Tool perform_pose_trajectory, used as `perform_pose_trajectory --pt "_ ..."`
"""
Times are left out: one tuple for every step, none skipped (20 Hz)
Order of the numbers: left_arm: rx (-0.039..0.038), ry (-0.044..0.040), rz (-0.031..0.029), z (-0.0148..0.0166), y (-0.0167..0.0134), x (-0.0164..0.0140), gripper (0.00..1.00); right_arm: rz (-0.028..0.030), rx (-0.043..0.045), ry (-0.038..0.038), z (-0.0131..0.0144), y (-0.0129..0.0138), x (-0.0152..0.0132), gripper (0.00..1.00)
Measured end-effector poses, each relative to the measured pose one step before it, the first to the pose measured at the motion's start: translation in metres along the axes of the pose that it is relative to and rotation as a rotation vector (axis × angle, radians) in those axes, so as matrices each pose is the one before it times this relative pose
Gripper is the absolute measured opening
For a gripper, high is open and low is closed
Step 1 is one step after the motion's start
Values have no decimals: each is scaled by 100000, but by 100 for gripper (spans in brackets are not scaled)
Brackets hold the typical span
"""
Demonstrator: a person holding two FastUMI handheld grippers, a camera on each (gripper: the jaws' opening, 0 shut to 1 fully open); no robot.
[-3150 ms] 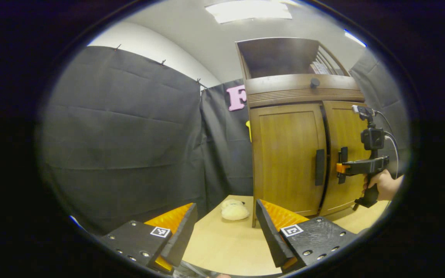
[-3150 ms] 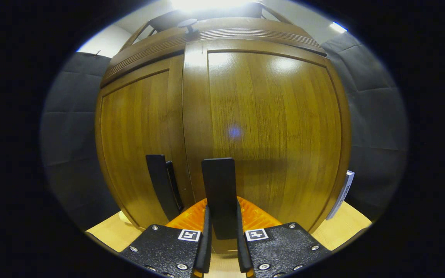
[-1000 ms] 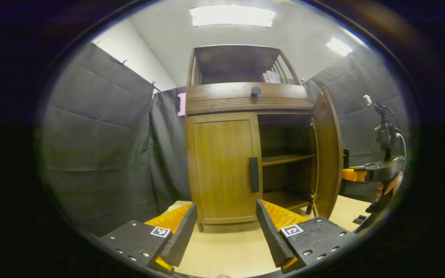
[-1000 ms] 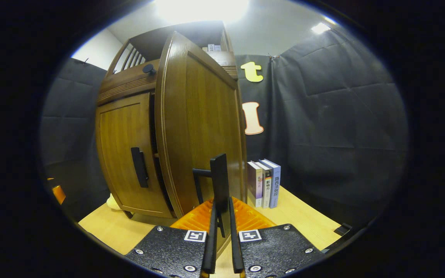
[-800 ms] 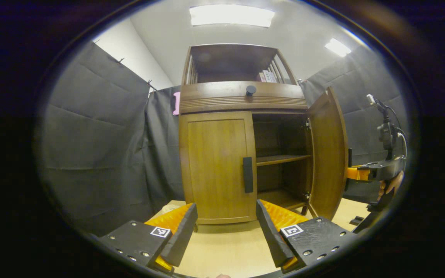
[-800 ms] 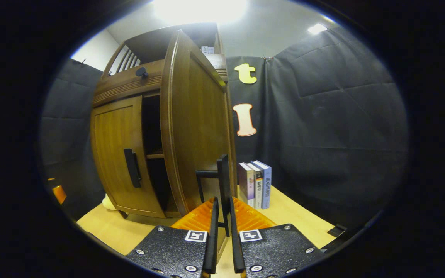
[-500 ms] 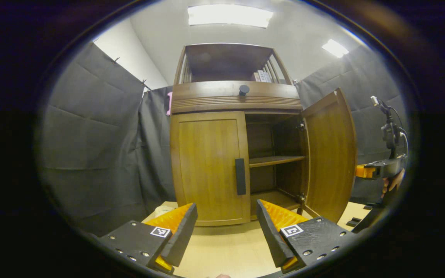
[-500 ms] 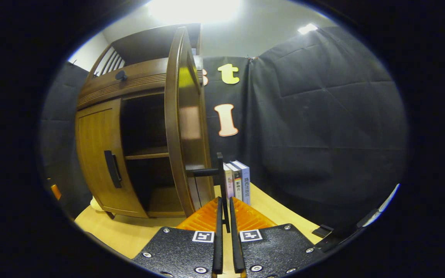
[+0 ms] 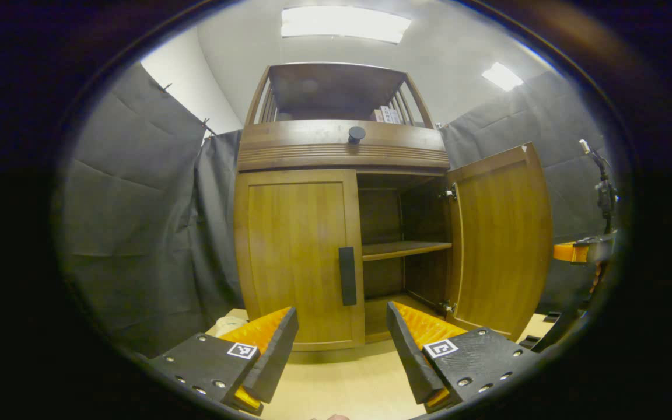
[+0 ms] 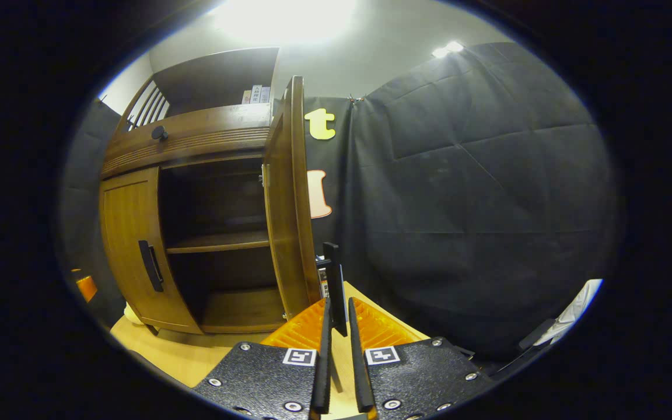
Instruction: Open the right door of the double-door shoe cabinet with the right hand, and open the left door with the left hand.
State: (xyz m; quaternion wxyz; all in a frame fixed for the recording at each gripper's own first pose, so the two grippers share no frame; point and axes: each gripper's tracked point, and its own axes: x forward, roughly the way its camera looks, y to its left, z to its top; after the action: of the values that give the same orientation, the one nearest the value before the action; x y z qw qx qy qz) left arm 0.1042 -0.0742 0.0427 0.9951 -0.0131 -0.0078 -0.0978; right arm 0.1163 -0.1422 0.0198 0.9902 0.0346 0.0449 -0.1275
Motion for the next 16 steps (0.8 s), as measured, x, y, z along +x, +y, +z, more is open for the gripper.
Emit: perform_pose_trajectory --pt "-130 -55 -139 312 -39 980 90 577 -1733 -1085 264 116 -132 13" --pt "86 -238 280 59 136 846 87 1282 -1573 -1089 369 402 -290 25" --pt "-110 -491 82 226 109 905 87 130 -1766 -798 119 342 -560 43" --pt "-190 -141 180 307 -43 901 87 -54 -1648 -1076 -82 101 -714 60" --pt "-414 -545 147 345 -108 812 87 -99 -1491 -1285 153 -89 -720 78" --pt "-464 -499 -210 210 -3 1011 87 -30 -1006 -1352 348 43 -271 95" --pt "-241 -464 47 258 25 1112 87 405 -705 -1176 50 194 -304 96" --pt "-65 -491 -198 89 -65 970 87 865 -64 -346 -20 380 -403 95" --pt "30 -667 52 309 4 1075 87 1223 410 184 -208 28 -115 96" --pt "62 -550 -152 153 -31 873 87 1231 486 79 49 182 -92 96" --pt "159 -470 126 140 -46 959 94 920 245 58 26 -27 55 96" --pt "19 -608 540 6 -50 1161 87 629 -427 55 -5 152 -14 96" --pt "-266 -438 333 -97 29 909 81 120 -578 430 -157 401 41 96" --pt "-266 316 329 -227 -106 919 81 220 -271 489 -204 23 27 96" --pt "-532 247 266 -217 -61 915 82 484 343 736 -203 175 152 96" --pt "-509 503 142 -472 40 997 82 182 460 430 -208 140 141 96"
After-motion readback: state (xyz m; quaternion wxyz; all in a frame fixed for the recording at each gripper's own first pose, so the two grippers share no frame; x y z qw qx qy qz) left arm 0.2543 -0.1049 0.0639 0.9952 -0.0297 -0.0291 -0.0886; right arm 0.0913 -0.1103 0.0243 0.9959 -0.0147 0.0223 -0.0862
